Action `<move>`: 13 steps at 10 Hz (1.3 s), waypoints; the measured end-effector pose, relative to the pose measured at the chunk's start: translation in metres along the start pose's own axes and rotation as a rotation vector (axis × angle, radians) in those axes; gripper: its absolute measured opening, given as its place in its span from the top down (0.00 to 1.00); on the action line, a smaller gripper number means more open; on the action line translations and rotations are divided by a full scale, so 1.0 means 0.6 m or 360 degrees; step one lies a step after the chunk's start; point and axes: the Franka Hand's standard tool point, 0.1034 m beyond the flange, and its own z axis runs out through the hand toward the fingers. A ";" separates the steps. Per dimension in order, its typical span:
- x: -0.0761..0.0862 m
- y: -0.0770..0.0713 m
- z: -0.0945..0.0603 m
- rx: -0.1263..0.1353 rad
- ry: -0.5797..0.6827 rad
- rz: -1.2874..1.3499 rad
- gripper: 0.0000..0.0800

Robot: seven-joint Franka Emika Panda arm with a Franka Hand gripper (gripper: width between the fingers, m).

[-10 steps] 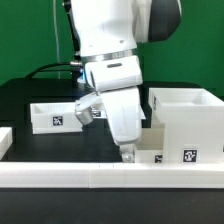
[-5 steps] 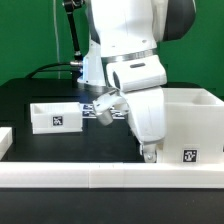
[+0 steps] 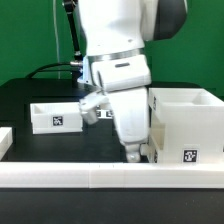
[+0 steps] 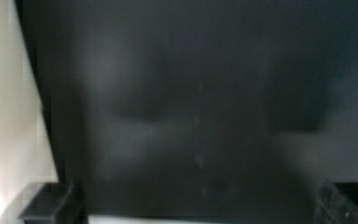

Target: Assemble drawer

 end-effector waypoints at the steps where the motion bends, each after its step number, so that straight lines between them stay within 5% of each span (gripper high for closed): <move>1: -0.028 -0.001 -0.013 -0.0022 -0.0029 0.0016 0.19; 4: -0.101 -0.056 -0.057 -0.0142 -0.0093 0.0183 0.19; 8: -0.133 -0.157 -0.103 -0.0246 -0.0167 0.0382 0.19; 13: -0.136 -0.160 -0.101 -0.0238 -0.0150 0.0576 0.19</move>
Offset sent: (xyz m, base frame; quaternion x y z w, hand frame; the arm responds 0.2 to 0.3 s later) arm -0.0557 -0.0405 0.0172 -0.0477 -0.0035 0.1056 0.9933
